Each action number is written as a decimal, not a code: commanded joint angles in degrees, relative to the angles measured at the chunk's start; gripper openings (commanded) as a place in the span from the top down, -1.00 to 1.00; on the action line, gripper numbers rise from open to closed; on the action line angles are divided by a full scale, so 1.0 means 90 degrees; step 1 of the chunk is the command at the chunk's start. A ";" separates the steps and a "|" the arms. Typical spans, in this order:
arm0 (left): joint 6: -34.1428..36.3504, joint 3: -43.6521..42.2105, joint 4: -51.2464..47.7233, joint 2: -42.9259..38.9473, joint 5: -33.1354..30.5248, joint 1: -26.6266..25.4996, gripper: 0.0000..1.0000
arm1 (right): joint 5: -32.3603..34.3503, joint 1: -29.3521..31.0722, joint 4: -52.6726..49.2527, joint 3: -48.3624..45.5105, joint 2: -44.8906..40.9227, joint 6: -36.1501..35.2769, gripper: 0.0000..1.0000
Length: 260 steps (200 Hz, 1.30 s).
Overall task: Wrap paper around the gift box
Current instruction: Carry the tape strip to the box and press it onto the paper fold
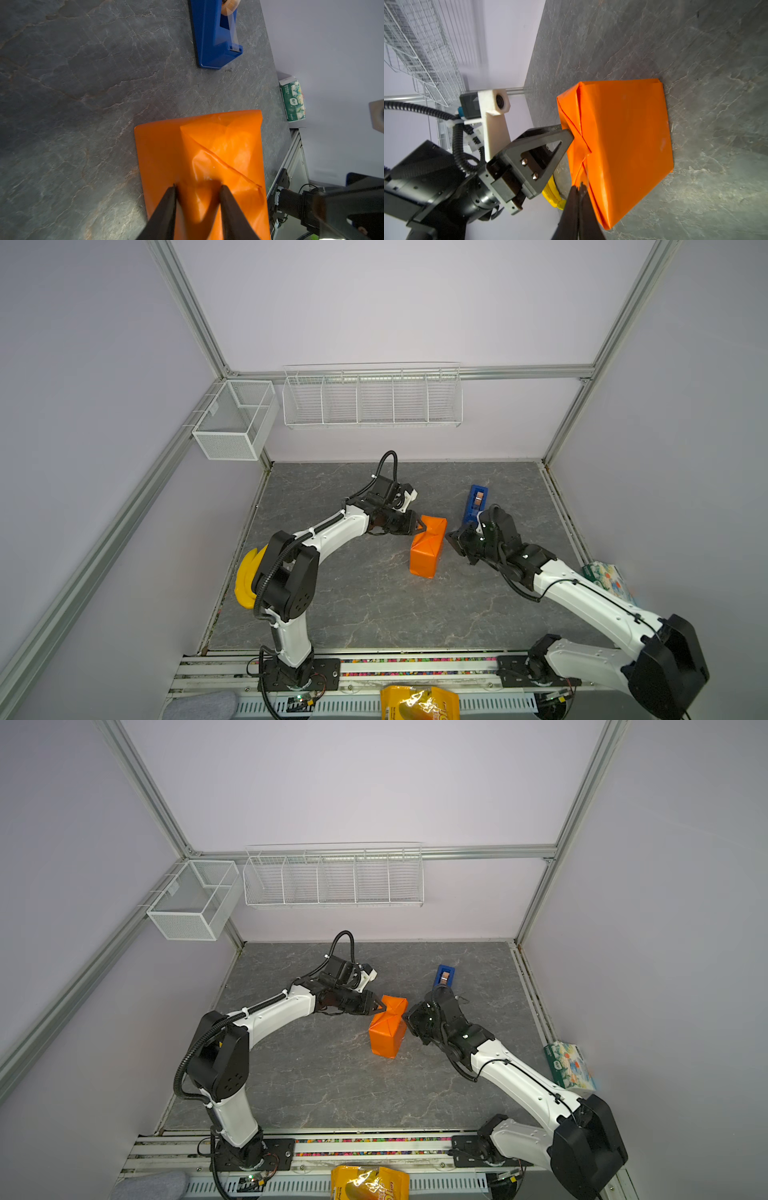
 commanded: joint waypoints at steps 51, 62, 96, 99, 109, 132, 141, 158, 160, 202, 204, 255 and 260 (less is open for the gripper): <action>-0.0776 -0.0790 -0.0384 0.0041 -0.0561 -0.0217 0.31 | 0.1347 0.0736 0.1169 0.0116 0.0731 0.1476 0.87; -0.0873 -0.0843 -0.0304 0.0029 -0.0571 -0.0246 0.31 | 0.1494 0.0814 0.1264 0.0162 0.0835 0.1511 0.87; -0.1066 -0.0937 -0.0156 0.0041 -0.0608 -0.0311 0.32 | 0.1748 0.0944 0.1427 0.0363 0.1148 0.1676 0.87; -0.1073 -0.0937 -0.0141 0.0051 -0.0610 -0.0314 0.32 | 0.1771 0.0952 0.1443 0.0376 0.1167 0.1680 0.87; -0.1102 -0.0952 -0.0120 0.0053 -0.0620 -0.0320 0.32 | 0.1900 0.1004 0.1409 0.0412 0.1230 0.1717 0.87; -0.1142 -0.0957 -0.0108 0.0068 -0.0619 -0.0329 0.31 | 0.2223 0.1130 0.1108 0.0431 0.1379 0.1902 0.87; -0.1137 -0.0964 -0.0104 0.0059 -0.0631 -0.0331 0.32 | 0.2384 0.1199 0.0983 0.0423 0.1437 0.2077 0.87; -0.1153 -0.0967 -0.0111 0.0066 -0.0649 -0.0330 0.32 | 0.2635 0.1331 0.0817 0.0431 0.1558 0.2227 0.87; -0.1155 -0.0974 -0.0109 0.0070 -0.0654 -0.0330 0.32 | 0.2660 0.1353 0.0772 0.0431 0.1574 0.2240 0.87; -0.1175 -0.0990 -0.0089 0.0086 -0.0660 -0.0330 0.32 | 0.3026 0.1534 0.0100 0.0518 0.1642 0.2420 0.85; -0.1183 -0.0987 -0.0089 0.0075 -0.0659 -0.0330 0.32 | 0.3027 0.1533 0.0089 0.0512 0.1641 0.2422 0.85; -0.1078 -0.0860 -0.0235 -0.0141 -0.0812 -0.0330 0.31 | 0.3069 0.1572 -0.0210 0.0243 0.1742 0.2495 0.85; -0.1029 -0.0801 -0.0311 -0.0187 -0.0833 -0.0321 0.30 | 0.3069 0.1571 -0.0220 0.0231 0.1740 0.2492 0.85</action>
